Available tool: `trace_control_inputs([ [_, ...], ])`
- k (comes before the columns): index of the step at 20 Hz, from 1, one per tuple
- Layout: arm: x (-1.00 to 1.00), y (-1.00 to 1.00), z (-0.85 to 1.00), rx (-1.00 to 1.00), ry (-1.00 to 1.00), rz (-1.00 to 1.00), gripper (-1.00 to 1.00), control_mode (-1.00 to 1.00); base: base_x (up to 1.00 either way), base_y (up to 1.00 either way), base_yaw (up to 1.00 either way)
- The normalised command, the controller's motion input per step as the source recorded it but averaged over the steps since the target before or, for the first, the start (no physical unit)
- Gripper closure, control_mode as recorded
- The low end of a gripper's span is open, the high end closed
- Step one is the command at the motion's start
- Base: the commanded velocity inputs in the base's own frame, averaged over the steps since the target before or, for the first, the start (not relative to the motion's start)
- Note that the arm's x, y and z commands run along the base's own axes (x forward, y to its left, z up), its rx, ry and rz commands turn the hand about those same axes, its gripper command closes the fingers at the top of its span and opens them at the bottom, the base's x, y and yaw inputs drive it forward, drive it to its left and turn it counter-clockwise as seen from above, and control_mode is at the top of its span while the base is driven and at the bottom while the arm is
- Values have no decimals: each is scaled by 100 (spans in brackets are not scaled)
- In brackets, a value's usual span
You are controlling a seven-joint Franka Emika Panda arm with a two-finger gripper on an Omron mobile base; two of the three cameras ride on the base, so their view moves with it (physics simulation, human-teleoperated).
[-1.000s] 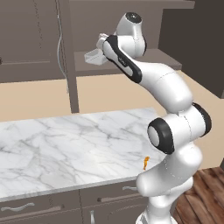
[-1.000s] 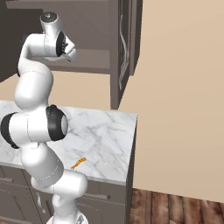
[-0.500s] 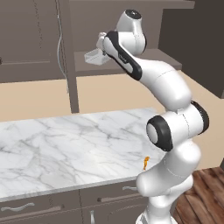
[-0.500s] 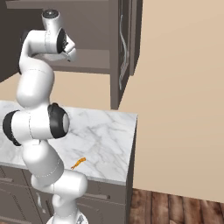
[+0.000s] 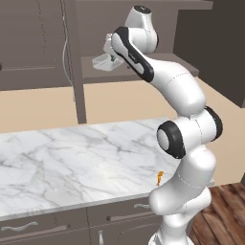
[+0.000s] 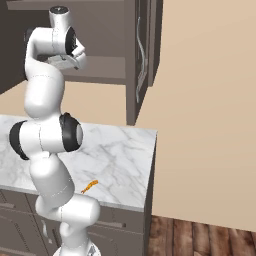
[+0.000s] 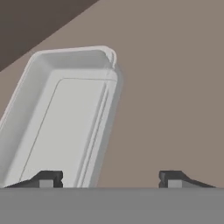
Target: Retrieve the tupperware from the cabinet, then place the raw meat into the tupperware to avoid contamination.
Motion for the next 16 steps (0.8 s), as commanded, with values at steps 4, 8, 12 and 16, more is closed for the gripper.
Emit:
trace_control_inputs([
  [4, 4, 18, -12, 0, 8, 0, 100, -100, 0, 0, 0],
  [8, 0, 13, -11, 0, 8, 0, 100, -100, 0, 0, 0],
  [12, 0, 8, -10, 0, 6, 0, 100, -100, 0, 0, 0],
  [16, 0, 4, -3, 0, 0, 0, 100, -100, 0, 0, 0],
])
